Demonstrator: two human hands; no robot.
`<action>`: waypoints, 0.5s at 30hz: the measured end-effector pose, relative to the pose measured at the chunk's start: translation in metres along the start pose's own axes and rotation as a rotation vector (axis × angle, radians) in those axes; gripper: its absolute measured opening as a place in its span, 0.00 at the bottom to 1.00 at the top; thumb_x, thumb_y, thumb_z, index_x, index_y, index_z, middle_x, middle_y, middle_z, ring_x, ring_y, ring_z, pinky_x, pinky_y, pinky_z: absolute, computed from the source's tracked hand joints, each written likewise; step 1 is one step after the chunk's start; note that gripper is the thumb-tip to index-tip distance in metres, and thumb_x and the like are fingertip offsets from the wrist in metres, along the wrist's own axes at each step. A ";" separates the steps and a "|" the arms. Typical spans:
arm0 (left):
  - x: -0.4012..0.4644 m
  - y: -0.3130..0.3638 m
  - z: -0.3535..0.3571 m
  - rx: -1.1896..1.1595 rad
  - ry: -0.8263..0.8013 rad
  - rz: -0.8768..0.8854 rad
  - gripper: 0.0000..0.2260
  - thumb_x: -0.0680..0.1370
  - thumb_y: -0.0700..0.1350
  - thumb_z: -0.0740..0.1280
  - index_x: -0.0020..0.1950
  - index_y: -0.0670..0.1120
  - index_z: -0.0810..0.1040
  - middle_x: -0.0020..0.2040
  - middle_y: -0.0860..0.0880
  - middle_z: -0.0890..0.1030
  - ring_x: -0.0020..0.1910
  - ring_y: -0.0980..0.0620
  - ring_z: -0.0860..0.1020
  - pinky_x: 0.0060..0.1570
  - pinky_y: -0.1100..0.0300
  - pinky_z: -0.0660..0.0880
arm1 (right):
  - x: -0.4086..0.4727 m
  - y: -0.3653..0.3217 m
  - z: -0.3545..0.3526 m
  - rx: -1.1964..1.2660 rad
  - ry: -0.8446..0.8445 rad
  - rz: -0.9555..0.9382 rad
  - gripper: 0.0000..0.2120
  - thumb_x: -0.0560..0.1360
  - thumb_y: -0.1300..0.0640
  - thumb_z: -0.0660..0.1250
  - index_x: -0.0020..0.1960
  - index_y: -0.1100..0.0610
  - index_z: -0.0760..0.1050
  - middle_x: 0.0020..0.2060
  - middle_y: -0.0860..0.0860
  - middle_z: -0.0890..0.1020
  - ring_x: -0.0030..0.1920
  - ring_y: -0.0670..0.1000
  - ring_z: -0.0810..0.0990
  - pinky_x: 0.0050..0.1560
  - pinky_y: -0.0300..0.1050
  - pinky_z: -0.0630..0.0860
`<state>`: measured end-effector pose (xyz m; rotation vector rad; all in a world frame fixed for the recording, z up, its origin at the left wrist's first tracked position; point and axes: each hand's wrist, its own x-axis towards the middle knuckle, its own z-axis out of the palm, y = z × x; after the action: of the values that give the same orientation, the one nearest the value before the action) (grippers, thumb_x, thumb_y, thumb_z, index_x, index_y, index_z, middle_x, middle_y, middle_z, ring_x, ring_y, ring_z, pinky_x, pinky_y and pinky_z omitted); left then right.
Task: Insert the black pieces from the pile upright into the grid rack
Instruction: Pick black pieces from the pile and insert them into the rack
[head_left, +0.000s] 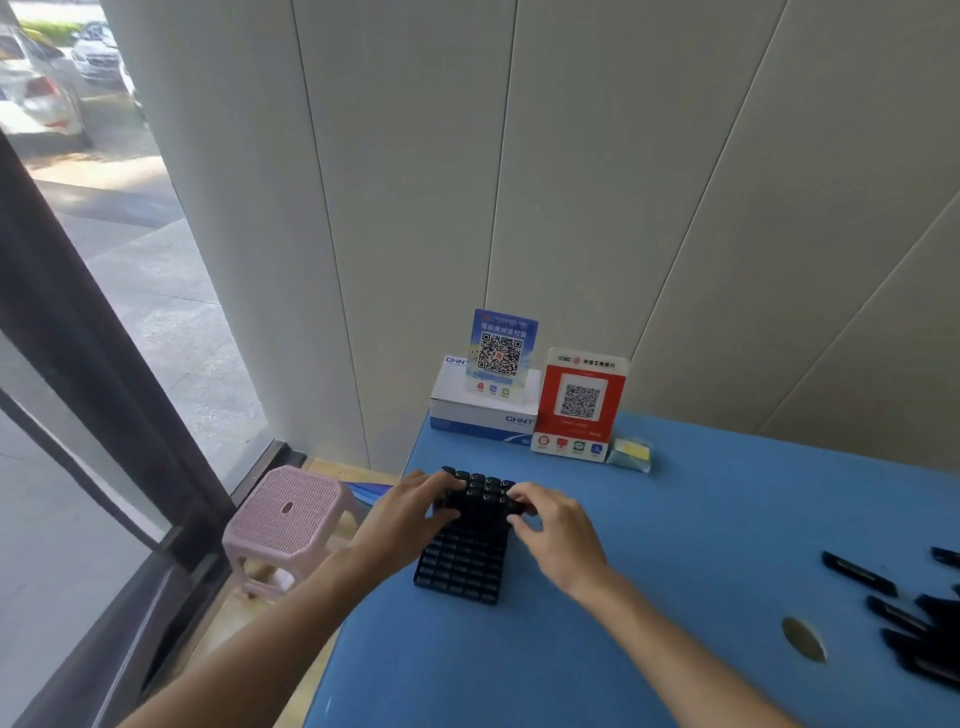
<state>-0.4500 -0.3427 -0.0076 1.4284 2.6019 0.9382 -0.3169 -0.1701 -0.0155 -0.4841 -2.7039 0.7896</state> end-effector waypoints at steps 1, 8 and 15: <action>0.002 -0.003 0.000 0.011 0.001 0.018 0.14 0.76 0.47 0.68 0.61 0.49 0.74 0.51 0.51 0.76 0.46 0.56 0.73 0.42 0.68 0.66 | 0.000 0.000 0.002 -0.018 0.005 0.017 0.11 0.74 0.54 0.68 0.56 0.48 0.74 0.48 0.47 0.80 0.49 0.46 0.77 0.51 0.42 0.76; 0.011 -0.017 0.007 -0.012 -0.021 0.098 0.10 0.74 0.46 0.70 0.54 0.46 0.78 0.46 0.49 0.78 0.45 0.51 0.75 0.40 0.65 0.70 | -0.003 0.000 0.015 -0.056 0.010 0.106 0.09 0.74 0.54 0.68 0.54 0.48 0.74 0.49 0.46 0.80 0.50 0.45 0.77 0.51 0.43 0.76; 0.017 -0.034 0.011 0.065 -0.027 0.229 0.09 0.70 0.45 0.74 0.49 0.47 0.80 0.44 0.52 0.81 0.43 0.50 0.75 0.42 0.60 0.70 | -0.002 -0.009 0.022 -0.129 0.038 0.058 0.08 0.75 0.57 0.68 0.53 0.54 0.79 0.48 0.47 0.82 0.50 0.48 0.76 0.48 0.42 0.75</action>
<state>-0.4828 -0.3379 -0.0297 1.7724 2.5097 0.8534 -0.3255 -0.1883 -0.0290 -0.6023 -2.7275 0.6166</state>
